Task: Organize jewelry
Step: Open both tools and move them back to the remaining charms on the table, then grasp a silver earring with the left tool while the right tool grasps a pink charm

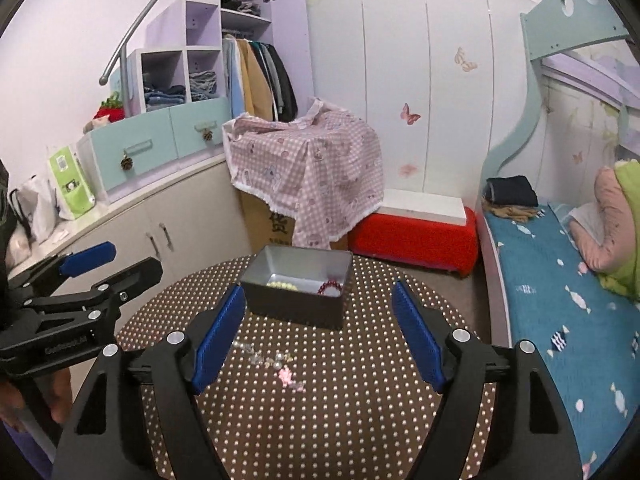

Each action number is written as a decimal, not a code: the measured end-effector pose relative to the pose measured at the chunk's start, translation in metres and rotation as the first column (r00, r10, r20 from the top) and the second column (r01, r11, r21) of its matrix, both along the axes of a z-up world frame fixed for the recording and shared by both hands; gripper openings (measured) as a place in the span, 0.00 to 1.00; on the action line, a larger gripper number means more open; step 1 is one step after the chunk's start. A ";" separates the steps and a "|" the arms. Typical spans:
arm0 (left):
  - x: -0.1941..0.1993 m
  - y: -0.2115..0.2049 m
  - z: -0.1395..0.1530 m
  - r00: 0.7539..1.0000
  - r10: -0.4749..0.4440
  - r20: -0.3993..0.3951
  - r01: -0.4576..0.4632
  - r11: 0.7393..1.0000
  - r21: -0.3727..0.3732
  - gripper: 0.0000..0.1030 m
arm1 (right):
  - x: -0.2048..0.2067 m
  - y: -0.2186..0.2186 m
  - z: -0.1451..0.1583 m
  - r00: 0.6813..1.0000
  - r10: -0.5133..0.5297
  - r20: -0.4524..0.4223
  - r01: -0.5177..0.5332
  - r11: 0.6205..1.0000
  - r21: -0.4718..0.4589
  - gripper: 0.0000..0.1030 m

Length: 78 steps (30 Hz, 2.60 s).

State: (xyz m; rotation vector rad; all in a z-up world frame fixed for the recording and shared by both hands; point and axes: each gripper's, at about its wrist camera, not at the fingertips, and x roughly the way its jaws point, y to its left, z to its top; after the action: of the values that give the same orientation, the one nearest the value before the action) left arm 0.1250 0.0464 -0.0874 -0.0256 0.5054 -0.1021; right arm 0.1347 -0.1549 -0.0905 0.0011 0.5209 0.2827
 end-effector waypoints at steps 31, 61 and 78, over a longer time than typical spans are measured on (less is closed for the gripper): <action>0.064 0.027 -0.130 0.945 0.022 -0.327 -0.011 0.999 0.034 0.80 | 0.077 0.046 -0.162 0.929 0.075 -0.361 -0.115 0.989 -0.090 0.54; 0.101 -0.002 -0.147 0.920 -0.042 -0.391 0.042 0.999 -0.009 0.80 | 0.080 -0.004 -0.141 0.943 0.081 -0.322 -0.087 0.996 -0.007 0.13; 0.109 -0.012 -0.152 0.906 -0.081 -0.415 0.096 0.995 0.016 0.06 | 0.087 -0.002 -0.141 0.945 0.097 -0.313 -0.099 0.995 0.012 0.13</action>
State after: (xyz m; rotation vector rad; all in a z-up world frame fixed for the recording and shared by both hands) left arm 0.2336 0.0348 -0.2391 0.0123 0.9347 -0.1785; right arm 0.2216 -0.1569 -0.2314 0.0163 0.8395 0.3821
